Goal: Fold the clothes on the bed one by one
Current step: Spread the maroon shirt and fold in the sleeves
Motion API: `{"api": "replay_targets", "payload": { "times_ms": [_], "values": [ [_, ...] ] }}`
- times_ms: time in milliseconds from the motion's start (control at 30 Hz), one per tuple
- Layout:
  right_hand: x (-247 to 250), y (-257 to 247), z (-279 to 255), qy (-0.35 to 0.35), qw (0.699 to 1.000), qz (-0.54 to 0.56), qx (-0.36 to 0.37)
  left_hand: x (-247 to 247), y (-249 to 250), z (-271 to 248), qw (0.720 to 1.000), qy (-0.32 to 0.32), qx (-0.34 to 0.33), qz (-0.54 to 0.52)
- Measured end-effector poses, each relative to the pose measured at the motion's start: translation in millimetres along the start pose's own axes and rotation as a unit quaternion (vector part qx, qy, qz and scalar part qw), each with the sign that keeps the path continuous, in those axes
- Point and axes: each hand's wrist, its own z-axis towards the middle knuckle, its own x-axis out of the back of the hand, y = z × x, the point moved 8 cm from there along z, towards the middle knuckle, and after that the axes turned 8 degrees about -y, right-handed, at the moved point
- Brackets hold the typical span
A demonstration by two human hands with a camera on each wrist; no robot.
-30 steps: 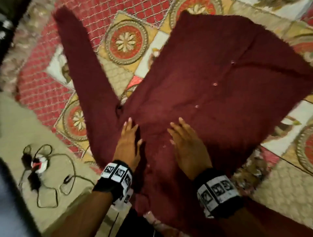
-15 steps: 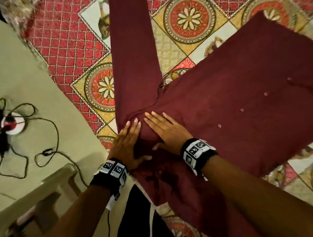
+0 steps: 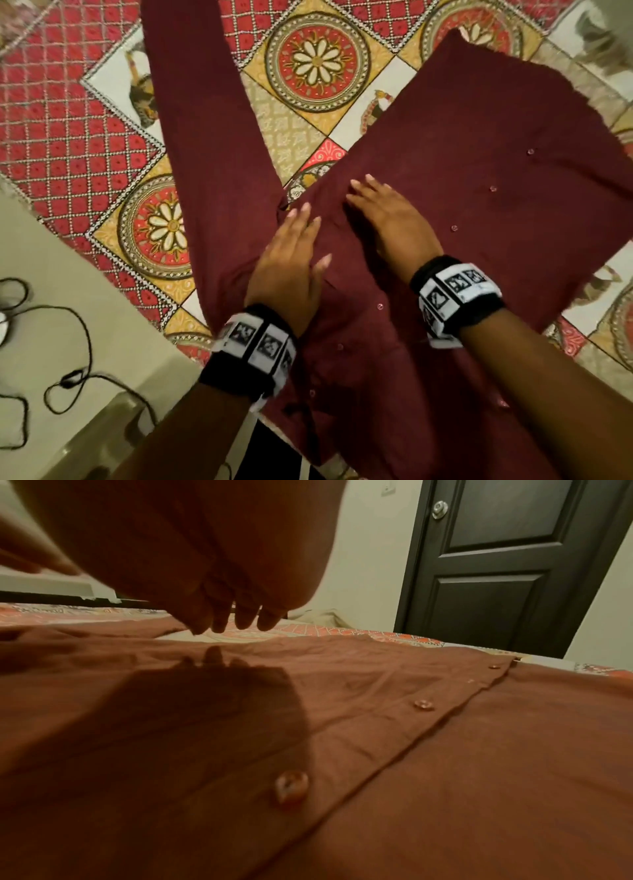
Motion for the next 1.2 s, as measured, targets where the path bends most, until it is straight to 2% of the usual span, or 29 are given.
{"api": "replay_targets", "payload": {
  "times_ms": [67, 167, 300, 367, 433, 567, 633, 767, 867, 967, 1033, 1067, 1133, 1200],
  "values": [
    [-9, 10, 13, -0.054, 0.998, -0.028, 0.018, -27, 9, 35, 0.997, -0.069, -0.012, 0.031],
    [-23, 28, 16, -0.133, 0.986, -0.095, 0.045, -71, -16, 51, 0.972, -0.202, 0.002, 0.121],
    [-17, 53, 18, -0.149, 0.978, -0.134, 0.054, -77, -25, 56, 0.969, -0.198, 0.018, 0.145],
    [-14, 60, 22, -0.131, 0.980, -0.136, 0.061, -75, -17, 64, 0.964, -0.198, 0.023, 0.175],
    [-10, 69, 25, -0.107, 0.983, -0.130, 0.073, -75, -11, 73, 0.953, -0.225, 0.029, 0.199],
    [6, 102, 38, -0.080, 0.986, -0.128, 0.071, -81, 7, 92, 0.938, -0.263, -0.056, 0.220],
    [17, 123, 45, -0.073, 0.988, -0.127, 0.052, -86, 8, 94, 0.928, -0.281, -0.083, 0.228],
    [44, 173, 55, -0.053, 0.994, -0.089, -0.017, -88, 9, 94, 0.928, -0.298, -0.063, 0.217],
    [66, 215, 64, -0.032, 0.992, -0.050, -0.107, -87, 11, 94, 0.925, -0.312, -0.042, 0.211],
    [85, 250, 65, -0.004, 0.974, -0.029, -0.222, -85, 15, 97, 0.925, -0.316, -0.034, 0.207],
    [95, 247, 56, 0.033, 0.962, -0.035, -0.269, -85, 15, 96, 0.927, -0.315, -0.028, 0.200],
    [94, 230, 49, 0.046, 0.965, -0.037, -0.257, -84, 15, 96, 0.928, -0.314, -0.026, 0.200],
    [74, 180, 32, 0.049, 0.982, -0.017, -0.182, -82, 12, 96, 0.933, -0.301, -0.019, 0.199],
    [33, 125, 4, -0.013, 0.996, -0.024, -0.079, -80, 13, 96, 0.943, -0.286, -0.030, 0.169]
  ]
}}
